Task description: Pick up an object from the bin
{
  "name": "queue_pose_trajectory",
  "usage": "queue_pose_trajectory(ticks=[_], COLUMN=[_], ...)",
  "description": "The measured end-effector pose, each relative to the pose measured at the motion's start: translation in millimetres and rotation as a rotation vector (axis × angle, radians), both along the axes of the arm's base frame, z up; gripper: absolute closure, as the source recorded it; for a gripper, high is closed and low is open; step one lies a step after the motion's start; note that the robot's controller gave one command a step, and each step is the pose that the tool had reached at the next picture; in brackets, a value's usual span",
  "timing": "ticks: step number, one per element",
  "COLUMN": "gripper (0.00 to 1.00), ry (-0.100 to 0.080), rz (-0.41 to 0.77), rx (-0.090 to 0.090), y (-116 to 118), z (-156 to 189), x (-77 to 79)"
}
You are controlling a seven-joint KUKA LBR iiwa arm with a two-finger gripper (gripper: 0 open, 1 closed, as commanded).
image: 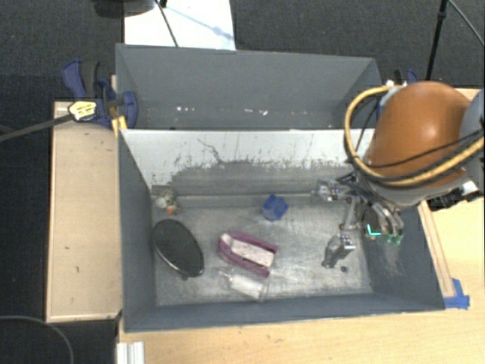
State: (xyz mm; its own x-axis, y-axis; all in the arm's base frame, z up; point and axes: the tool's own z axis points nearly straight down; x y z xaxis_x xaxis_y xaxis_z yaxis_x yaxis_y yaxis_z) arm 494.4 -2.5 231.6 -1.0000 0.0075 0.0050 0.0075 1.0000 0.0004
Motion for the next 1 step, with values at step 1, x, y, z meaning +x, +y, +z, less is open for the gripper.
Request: queue_pose_trajectory(ticks=[1], gripper=[0.0], ry=[-0.005], rz=[0.162], rx=[0.002], y=[51.8], z=[-107.3], x=[67.5])
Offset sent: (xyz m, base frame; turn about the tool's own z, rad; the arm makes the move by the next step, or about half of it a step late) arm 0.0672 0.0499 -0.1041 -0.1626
